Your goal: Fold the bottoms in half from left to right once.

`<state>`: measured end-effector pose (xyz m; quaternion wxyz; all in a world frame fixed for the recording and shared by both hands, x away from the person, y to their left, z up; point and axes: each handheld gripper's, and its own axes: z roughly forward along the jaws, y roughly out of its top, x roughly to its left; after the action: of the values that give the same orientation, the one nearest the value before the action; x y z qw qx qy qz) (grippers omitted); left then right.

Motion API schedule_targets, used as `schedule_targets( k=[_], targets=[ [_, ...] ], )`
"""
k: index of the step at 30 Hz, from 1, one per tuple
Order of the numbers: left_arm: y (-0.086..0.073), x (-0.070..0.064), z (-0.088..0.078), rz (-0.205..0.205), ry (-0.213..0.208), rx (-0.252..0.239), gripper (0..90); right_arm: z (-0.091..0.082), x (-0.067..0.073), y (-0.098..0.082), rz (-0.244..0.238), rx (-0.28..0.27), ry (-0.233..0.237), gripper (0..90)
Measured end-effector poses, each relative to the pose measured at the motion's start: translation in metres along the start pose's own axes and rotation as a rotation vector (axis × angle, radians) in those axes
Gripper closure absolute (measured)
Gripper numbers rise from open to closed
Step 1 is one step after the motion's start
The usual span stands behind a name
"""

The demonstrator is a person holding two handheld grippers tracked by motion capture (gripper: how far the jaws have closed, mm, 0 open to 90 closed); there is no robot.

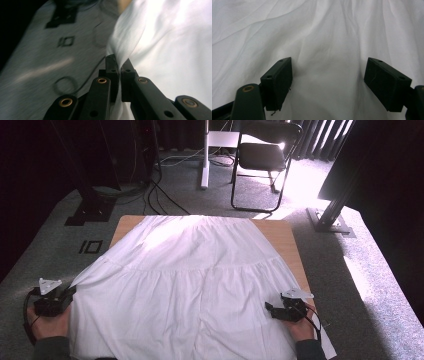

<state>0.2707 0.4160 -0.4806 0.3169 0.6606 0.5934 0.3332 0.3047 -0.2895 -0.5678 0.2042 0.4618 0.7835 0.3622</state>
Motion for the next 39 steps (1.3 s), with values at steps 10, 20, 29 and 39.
schedule_targets(
  k=[10, 20, 29, 39],
  targets=[
    [0.057, -0.085, -0.028, 0.197, -0.336, -0.161, 89.0, 0.0, 0.0, 0.0, -0.001, 0.0, 0.0, 22.0],
    [0.119, -0.237, -0.029, 0.394, -0.79, -0.301, 89.1, 0.0, 0.0, 0.0, 0.0, 0.0, -0.001, 22.0],
    [0.078, -0.362, 0.026, 0.543, -0.977, -0.122, 88.9, 0.0, 0.0, 0.0, -0.003, -0.001, -0.002, 22.1],
    [0.07, -0.359, 0.032, 0.601, -0.848, -0.117, 51.9, -0.02, 0.037, 0.036, -0.054, -0.069, -0.001, 42.1]
  ],
)
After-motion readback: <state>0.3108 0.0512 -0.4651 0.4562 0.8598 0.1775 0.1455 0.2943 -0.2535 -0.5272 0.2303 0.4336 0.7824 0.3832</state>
